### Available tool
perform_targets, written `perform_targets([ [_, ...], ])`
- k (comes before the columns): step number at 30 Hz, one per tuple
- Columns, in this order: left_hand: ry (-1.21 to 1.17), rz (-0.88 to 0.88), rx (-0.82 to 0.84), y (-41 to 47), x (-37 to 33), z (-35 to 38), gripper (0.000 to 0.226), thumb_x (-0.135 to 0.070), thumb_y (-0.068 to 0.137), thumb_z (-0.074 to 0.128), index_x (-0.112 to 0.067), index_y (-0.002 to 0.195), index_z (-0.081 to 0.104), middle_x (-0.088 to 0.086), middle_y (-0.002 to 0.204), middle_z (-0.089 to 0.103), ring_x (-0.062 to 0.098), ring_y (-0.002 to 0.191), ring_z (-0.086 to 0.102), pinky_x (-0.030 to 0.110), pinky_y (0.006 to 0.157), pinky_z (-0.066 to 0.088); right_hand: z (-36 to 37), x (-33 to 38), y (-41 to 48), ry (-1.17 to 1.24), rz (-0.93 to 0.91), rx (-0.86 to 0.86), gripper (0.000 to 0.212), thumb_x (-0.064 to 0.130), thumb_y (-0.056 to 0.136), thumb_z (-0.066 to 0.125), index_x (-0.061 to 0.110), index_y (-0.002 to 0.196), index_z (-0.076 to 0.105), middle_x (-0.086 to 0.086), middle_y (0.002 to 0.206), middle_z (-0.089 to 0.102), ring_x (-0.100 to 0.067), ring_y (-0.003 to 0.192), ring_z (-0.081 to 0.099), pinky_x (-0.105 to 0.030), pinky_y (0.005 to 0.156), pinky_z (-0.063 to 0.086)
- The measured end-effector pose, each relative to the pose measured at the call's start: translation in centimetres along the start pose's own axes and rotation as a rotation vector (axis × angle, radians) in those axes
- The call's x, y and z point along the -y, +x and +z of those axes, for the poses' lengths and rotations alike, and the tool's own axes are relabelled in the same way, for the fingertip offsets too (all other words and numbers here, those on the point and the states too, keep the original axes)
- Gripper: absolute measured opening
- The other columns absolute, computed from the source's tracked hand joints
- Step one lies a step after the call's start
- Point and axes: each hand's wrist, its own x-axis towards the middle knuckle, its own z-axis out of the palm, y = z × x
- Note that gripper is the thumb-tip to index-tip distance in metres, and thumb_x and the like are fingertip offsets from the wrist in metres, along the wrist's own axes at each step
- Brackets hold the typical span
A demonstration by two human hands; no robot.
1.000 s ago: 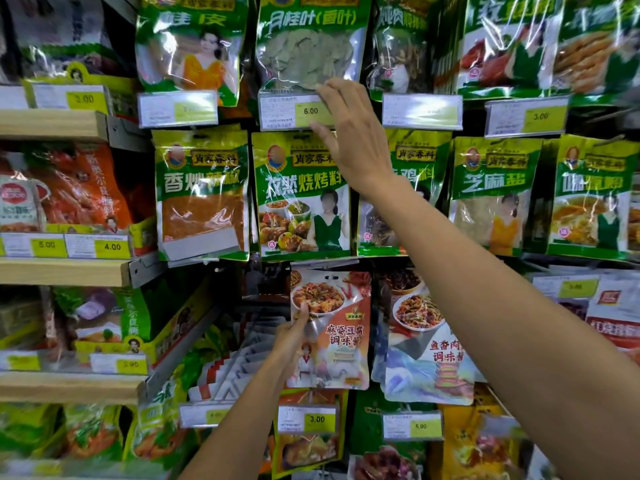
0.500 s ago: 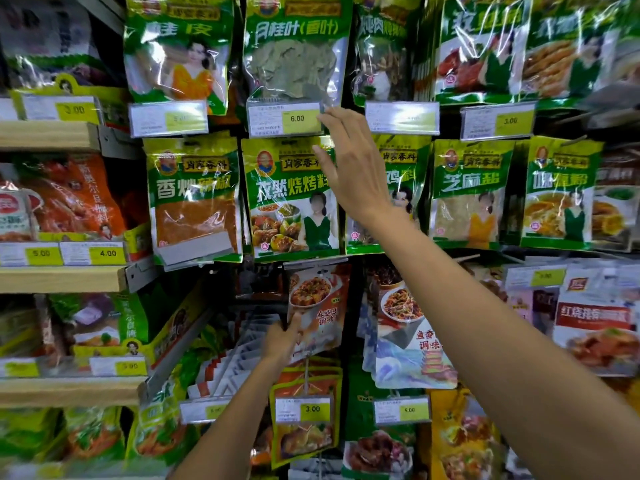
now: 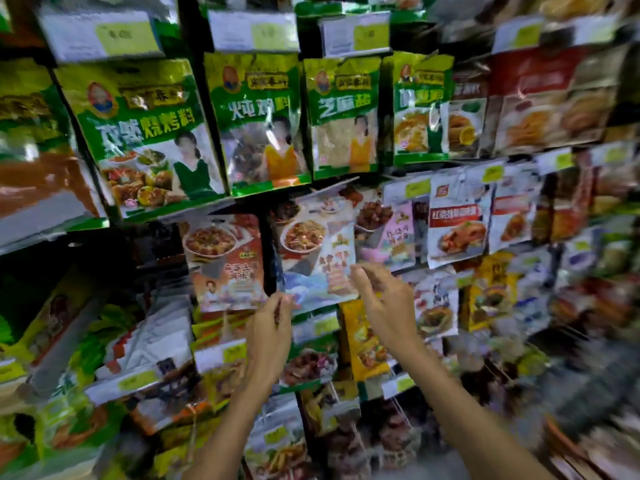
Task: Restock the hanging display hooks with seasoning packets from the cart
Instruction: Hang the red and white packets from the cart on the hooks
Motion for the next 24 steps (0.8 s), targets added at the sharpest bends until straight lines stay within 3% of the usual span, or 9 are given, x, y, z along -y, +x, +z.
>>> perform_targets([
  [3, -0.086, -0.02, 0.149, -3.0, -1.9, 5.6, 0.027, -0.024, 0.101, 0.041, -0.017, 0.096, 0.067, -0.001, 0.069, 0.062, 0.011, 0.052, 0.052, 0.023, 0.05, 0.04, -5.3, -4.7, -4.6, 0.069, 0.226, -0.014, 0.021, 0.028, 0.099, 0.049, 0.019, 0.1, 0.068, 0.004, 0.084, 0.068, -0.01, 0.078, 0.065, -0.034, 0.073, 0.052],
  [5, -0.134, -0.048, 0.221, -5.3, -3.5, 9.9, 0.027, -0.023, 0.099, 0.043, -0.012, 0.095, 0.067, -0.003, 0.078, 0.068, 0.006, 0.064, 0.059, 0.021, 0.06, 0.045, -9.4, -7.6, -7.7, 0.048, 0.302, -0.113, 0.018, 0.022, 0.098, 0.052, 0.022, 0.091, 0.068, 0.007, 0.075, 0.068, -0.004, 0.071, 0.063, -0.026, 0.068, 0.051],
  [9, -0.3, -0.115, 0.357, -10.9, -6.8, 19.1, 0.027, -0.012, 0.097, 0.047, -0.017, 0.079, 0.066, -0.012, 0.066, 0.065, -0.008, 0.062, 0.059, 0.005, 0.057, 0.041, -17.5, -12.6, -14.8, -0.033, 0.466, -0.237, 0.021, 0.012, 0.096, 0.052, 0.013, 0.08, 0.067, 0.008, 0.067, 0.066, 0.006, 0.066, 0.061, -0.015, 0.067, 0.047],
  [13, -0.344, -0.215, 0.596, -16.6, -8.6, 27.9, 0.026, -0.013, 0.098, 0.046, -0.017, 0.086, 0.068, -0.01, 0.073, 0.069, -0.001, 0.07, 0.063, 0.012, 0.067, 0.047, -24.7, -16.8, -21.9, -0.14, 0.684, -0.301, 0.025, 0.02, 0.095, 0.054, 0.017, 0.074, 0.066, 0.003, 0.068, 0.066, -0.013, 0.069, 0.063, -0.03, 0.068, 0.048],
  [16, -0.348, -0.215, 0.721, -19.4, -9.9, 33.1, 0.029, -0.008, 0.096, 0.048, -0.025, 0.08, 0.065, -0.013, 0.068, 0.067, -0.005, 0.068, 0.062, 0.011, 0.067, 0.047, -28.8, -18.9, -25.4, -0.206, 0.799, -0.385, 0.026, 0.018, 0.095, 0.056, 0.025, 0.071, 0.064, 0.01, 0.068, 0.066, -0.008, 0.071, 0.063, -0.027, 0.069, 0.048],
  [18, -0.32, -0.203, 0.825, -20.4, -10.7, 36.1, 0.03, -0.012, 0.097, 0.047, -0.033, 0.081, 0.062, -0.013, 0.069, 0.068, 0.0, 0.07, 0.063, 0.018, 0.068, 0.049, -30.9, -20.0, -26.8, -0.224, 0.888, -0.443, 0.029, 0.024, 0.096, 0.056, 0.026, 0.069, 0.065, 0.01, 0.07, 0.069, -0.007, 0.07, 0.066, -0.032, 0.069, 0.052],
  [20, -0.282, -0.163, 0.914, -20.7, -11.3, 39.0, 0.027, -0.017, 0.097, 0.048, -0.036, 0.083, 0.062, -0.016, 0.073, 0.069, -0.003, 0.073, 0.063, 0.014, 0.066, 0.047, -32.6, -21.5, -27.8, -0.218, 0.979, -0.532, 0.028, 0.024, 0.095, 0.057, 0.027, 0.07, 0.067, 0.007, 0.071, 0.07, -0.012, 0.069, 0.067, -0.039, 0.07, 0.053],
  [24, -0.179, -0.042, 1.056, -20.6, -11.6, 45.5, 0.019, -0.02, 0.097, 0.05, -0.032, 0.093, 0.064, -0.019, 0.078, 0.069, -0.004, 0.078, 0.063, 0.011, 0.066, 0.047, -35.1, -25.4, -28.7, -0.236, 1.114, -0.677, 0.023, 0.018, 0.094, 0.057, 0.025, 0.074, 0.068, 0.004, 0.068, 0.071, -0.015, 0.069, 0.067, -0.045, 0.072, 0.055],
])
